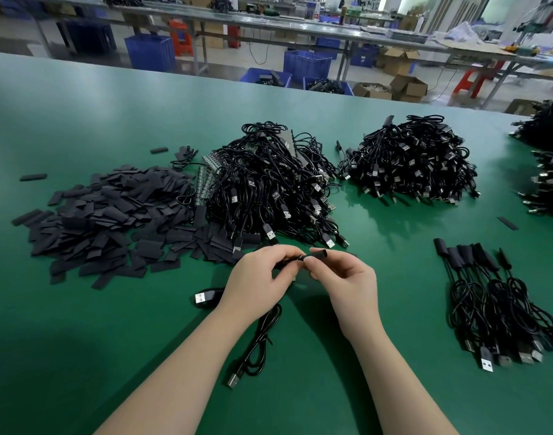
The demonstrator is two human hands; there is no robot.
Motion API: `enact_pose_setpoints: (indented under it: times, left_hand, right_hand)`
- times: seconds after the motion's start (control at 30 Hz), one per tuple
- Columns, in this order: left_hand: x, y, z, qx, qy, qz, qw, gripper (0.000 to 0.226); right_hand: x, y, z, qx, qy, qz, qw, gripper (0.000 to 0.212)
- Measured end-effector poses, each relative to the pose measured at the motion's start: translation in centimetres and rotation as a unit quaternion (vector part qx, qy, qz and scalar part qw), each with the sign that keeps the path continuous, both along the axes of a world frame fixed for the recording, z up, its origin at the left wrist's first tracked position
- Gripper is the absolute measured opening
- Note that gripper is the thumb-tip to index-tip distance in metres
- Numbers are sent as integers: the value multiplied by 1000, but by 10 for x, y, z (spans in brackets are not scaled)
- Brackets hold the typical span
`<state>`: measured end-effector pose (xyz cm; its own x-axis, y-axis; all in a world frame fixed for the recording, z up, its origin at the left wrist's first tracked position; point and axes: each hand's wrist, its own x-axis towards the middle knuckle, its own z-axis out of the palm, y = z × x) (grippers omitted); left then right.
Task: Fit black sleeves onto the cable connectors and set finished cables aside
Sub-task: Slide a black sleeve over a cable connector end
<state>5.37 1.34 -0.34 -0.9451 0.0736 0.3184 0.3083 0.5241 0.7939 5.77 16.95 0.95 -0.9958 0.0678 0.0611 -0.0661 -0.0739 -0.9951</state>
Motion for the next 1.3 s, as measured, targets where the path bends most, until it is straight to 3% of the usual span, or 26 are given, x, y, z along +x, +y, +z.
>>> enact_pose_setpoints:
  times: [0.13, 0.33, 0.8, 1.3]
  left_hand:
    - [0, 0, -1, -1, -7, -3, 1000, 16]
    - [-1, 0, -2, 5, -20, 15, 1000, 25]
    - [1, 0, -1, 5, -21, 6, 1000, 27]
    - [2, -1, 0, -19, -29, 14, 999, 25]
  right_hand:
    - [0, 0, -2, 18, 6, -20, 1000, 18]
    - [-1, 3, 0, -28, 7, -38, 999, 10]
    - [4, -2, -3, 94, 88, -34, 991, 25]
    - [-2, 7, -1, 60, 10, 18, 998, 12]
